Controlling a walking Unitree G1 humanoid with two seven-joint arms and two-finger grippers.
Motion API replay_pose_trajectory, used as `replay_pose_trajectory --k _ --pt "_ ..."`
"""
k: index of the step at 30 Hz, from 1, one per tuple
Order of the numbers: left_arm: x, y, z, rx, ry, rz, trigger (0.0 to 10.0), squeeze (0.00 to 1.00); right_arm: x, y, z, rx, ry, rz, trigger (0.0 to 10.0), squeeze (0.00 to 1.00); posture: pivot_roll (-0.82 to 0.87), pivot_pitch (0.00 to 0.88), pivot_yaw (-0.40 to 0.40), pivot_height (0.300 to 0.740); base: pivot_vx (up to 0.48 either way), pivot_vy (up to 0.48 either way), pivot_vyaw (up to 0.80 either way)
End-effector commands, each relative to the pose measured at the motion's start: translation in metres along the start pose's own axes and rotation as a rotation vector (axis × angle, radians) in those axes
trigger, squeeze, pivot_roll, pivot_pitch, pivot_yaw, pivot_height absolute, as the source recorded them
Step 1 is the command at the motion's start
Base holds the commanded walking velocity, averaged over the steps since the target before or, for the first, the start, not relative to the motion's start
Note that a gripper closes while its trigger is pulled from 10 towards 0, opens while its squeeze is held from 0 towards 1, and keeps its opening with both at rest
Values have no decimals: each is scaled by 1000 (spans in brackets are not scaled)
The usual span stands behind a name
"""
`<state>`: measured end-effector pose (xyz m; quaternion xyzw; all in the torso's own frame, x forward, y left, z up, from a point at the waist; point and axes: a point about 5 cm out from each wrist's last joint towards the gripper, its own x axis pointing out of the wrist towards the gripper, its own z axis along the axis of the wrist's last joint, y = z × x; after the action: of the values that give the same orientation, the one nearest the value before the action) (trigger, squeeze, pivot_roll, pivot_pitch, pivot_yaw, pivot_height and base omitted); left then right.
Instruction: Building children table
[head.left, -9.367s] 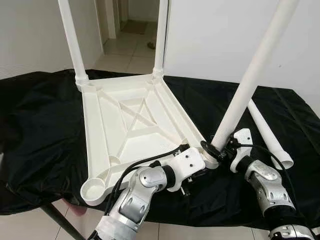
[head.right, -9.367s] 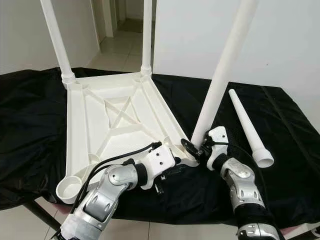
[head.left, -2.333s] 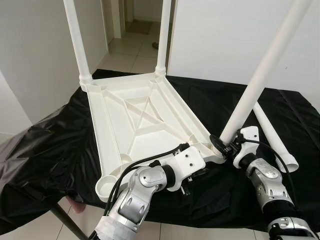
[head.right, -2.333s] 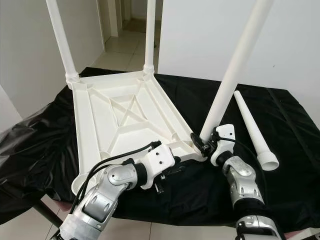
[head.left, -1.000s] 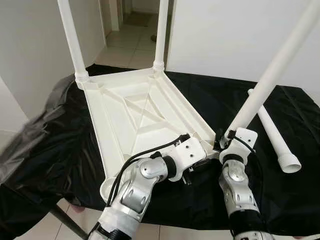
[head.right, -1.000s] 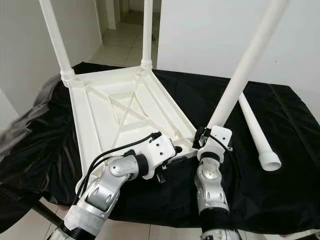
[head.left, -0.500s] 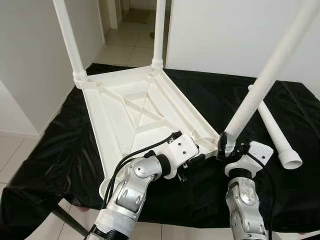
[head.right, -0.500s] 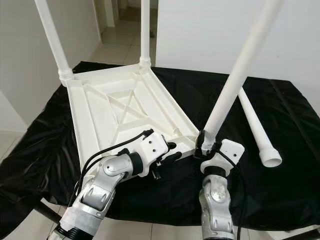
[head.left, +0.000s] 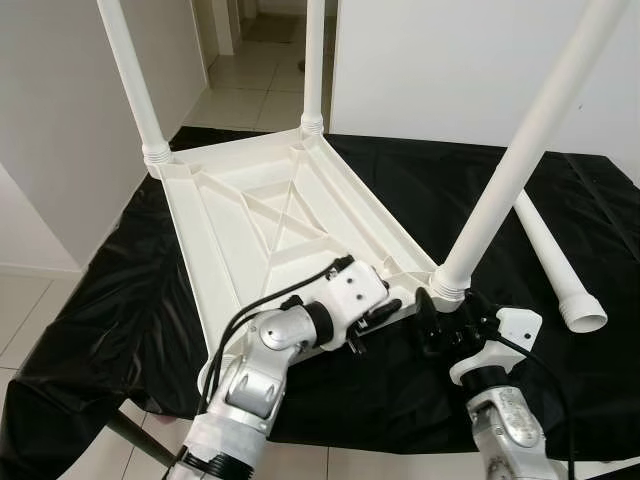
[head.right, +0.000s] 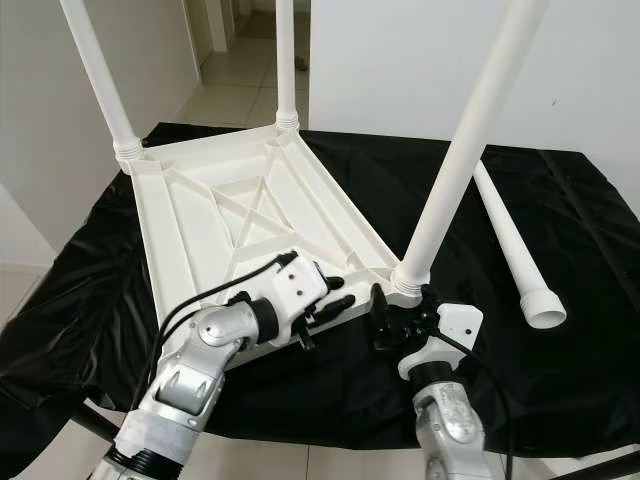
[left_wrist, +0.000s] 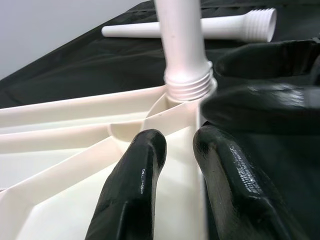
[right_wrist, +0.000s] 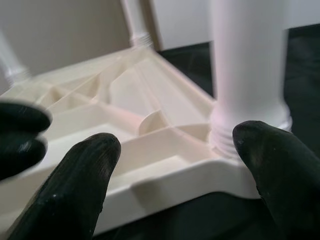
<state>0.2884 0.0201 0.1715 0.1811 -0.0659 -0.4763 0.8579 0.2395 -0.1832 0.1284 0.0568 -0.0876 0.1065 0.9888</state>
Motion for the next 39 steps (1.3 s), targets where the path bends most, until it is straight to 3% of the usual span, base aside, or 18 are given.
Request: replay_pose_trajectory --k 1,8,11,18,27,39 --pt "-1 11 -2 7 11 214 10000 0 -2 3 -3 26 26 45 10000 0 -12 59 20 740 0 0 0" --pt "-1 14 -1 3 10 227 10000 0 5 -12 3 41 69 160 10000 0 -12 55 9 740 0 0 0" --pt "-3 15 -1 0 10 237 10000 0 18 -29 13 24 113 314 10000 0 -9 57 4 740 0 0 0" --pt "-8 15 -5 16 32 239 10000 0 27 -39 19 54 215 522 10000 0 4 60 -3 740 0 0 0" --pt "-8 11 -6 3 36 231 10000 0 48 -65 24 -30 213 474 10000 0 -2 68 7 740 0 0 0" --pt "-8 5 -11 -34 85 218 10000 0 72 -83 22 -81 202 387 10000 0 0 96 27 740 0 0 0"
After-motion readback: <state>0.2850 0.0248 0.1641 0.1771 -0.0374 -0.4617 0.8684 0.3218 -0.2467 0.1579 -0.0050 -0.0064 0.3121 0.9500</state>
